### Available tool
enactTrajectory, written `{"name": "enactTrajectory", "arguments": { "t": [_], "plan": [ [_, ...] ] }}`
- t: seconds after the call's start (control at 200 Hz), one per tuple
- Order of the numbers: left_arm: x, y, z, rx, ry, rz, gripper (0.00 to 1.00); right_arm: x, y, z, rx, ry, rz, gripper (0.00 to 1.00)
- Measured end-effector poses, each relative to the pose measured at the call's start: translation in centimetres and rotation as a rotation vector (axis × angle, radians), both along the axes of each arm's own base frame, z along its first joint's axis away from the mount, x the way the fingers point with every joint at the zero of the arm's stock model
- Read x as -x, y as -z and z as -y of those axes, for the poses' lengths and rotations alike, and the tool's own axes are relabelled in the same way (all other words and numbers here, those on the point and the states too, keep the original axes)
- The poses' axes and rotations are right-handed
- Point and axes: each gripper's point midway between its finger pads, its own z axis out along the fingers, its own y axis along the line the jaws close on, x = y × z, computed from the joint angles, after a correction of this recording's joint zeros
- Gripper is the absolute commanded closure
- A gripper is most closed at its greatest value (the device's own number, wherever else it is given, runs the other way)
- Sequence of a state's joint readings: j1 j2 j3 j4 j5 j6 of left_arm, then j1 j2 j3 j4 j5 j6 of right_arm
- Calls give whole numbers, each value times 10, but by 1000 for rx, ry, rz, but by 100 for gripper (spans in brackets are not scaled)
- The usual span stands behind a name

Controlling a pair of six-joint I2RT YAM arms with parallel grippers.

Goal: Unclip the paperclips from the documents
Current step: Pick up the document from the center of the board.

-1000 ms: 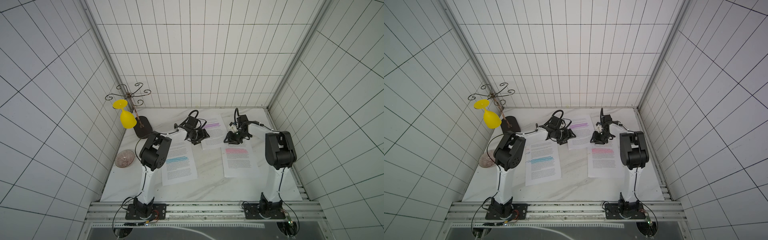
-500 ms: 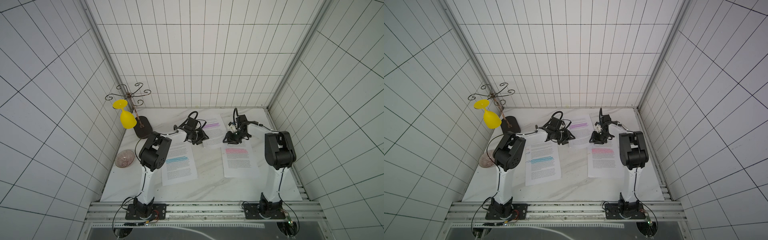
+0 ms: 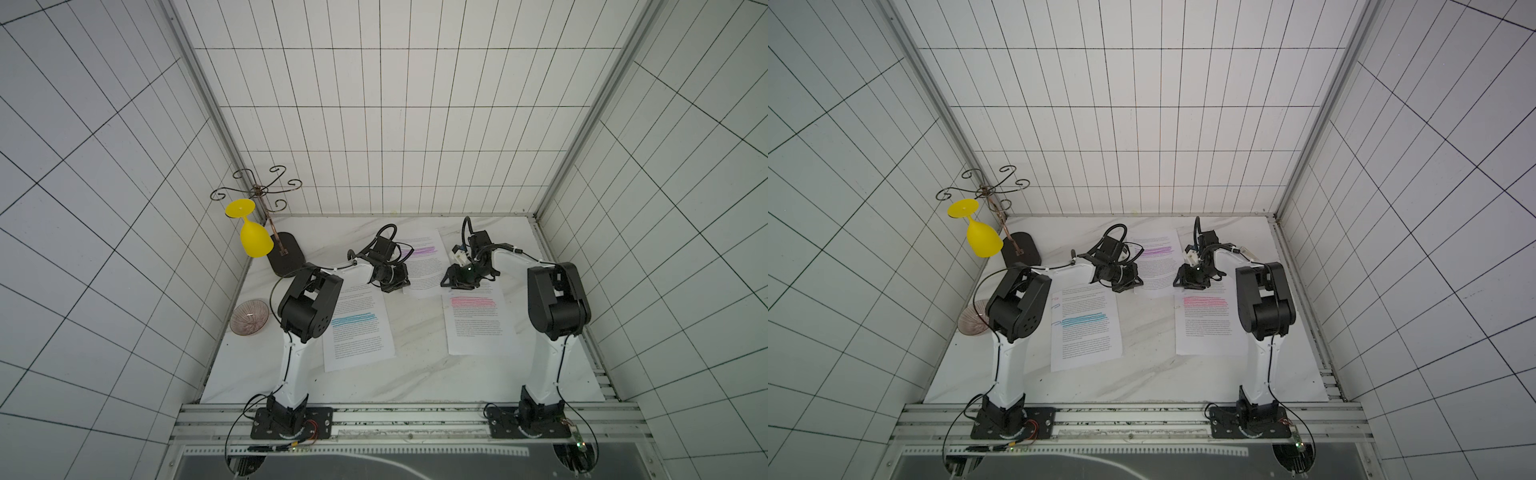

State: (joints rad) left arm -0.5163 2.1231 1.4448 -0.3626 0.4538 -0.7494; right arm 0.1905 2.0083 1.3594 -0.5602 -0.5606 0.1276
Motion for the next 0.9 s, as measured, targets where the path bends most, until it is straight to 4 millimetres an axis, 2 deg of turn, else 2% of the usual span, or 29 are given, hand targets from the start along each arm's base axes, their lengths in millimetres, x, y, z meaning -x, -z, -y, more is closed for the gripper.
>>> {"name": "enactTrajectory", "arguments": {
  "t": [0.05,0.1,0.145,0.195,0.34,0.465,0.565,0.675,0.9],
  "plan": [
    [-1,-3,-4,-36,15,19,100,0,-5,0,-1,-7,14,38],
    [-4,-10,-8,-73,31,51,100,0,-12,0,-5,-7,32,30],
    [-7,-20,-13,-110,46,88,100,-1,-22,-1,-14,-17,62,25],
    [-11,-34,-18,-151,61,132,100,-1,-35,-4,-35,-34,102,24],
    [-19,-94,-39,-274,114,324,100,-1,-82,-10,-101,-54,260,23],
    [-14,-144,-59,-363,154,476,100,1,-117,-17,-181,-63,413,23],
    [-7,-181,-76,-446,187,595,100,7,-139,-24,-276,-71,531,23],
    [7,-210,-90,-536,234,718,100,13,-160,-32,-395,-71,660,23],
    [56,-243,-113,-661,366,951,100,16,-205,-48,-600,-107,899,21]
  ]
}}
